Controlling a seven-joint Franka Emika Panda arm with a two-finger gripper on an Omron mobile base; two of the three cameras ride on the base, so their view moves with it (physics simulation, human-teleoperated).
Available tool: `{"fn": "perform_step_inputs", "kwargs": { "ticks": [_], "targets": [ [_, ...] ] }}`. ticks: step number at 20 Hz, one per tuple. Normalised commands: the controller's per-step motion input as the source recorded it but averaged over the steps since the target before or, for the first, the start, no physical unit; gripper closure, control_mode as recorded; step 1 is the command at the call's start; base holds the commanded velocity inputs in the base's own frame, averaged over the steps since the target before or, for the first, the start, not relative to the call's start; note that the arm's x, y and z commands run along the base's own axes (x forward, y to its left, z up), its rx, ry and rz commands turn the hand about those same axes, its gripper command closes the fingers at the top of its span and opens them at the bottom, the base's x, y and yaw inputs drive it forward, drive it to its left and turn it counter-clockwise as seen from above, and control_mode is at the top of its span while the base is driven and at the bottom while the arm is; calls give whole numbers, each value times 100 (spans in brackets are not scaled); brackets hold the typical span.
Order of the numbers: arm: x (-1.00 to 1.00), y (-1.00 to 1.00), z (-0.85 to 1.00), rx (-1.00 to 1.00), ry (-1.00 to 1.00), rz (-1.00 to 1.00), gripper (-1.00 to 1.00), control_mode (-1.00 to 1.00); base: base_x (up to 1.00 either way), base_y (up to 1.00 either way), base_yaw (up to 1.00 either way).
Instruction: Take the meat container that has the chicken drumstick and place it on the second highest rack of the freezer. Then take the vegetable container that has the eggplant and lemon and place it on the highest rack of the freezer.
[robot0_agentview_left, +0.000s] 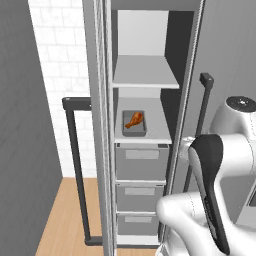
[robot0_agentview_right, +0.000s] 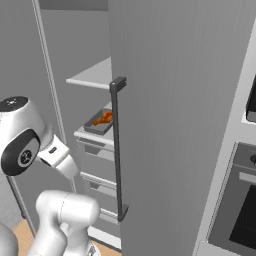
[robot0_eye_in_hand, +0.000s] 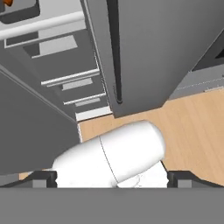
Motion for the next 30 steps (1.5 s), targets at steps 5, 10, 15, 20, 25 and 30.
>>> {"fn": "perform_step_inputs", "kwargs": {
  "ticks": [5,10,15,20,25,30],
  "targets": [
    [-64,-9,-55,0,-2,1,-100,-100,0,0,0],
    [-7,0,0,0,0,0,-100,-100,0,0,0],
    [0,0,0,0,0,0,-100,100,-89,-51,-14],
    [0,0,0,0,0,0,-100,100,-22,-31,-54],
    [0,0,0,0,0,0,-100,100,15,-16,-73],
    [0,0,0,0,0,0,-100,100,15,-27,-73]
  ]
}}
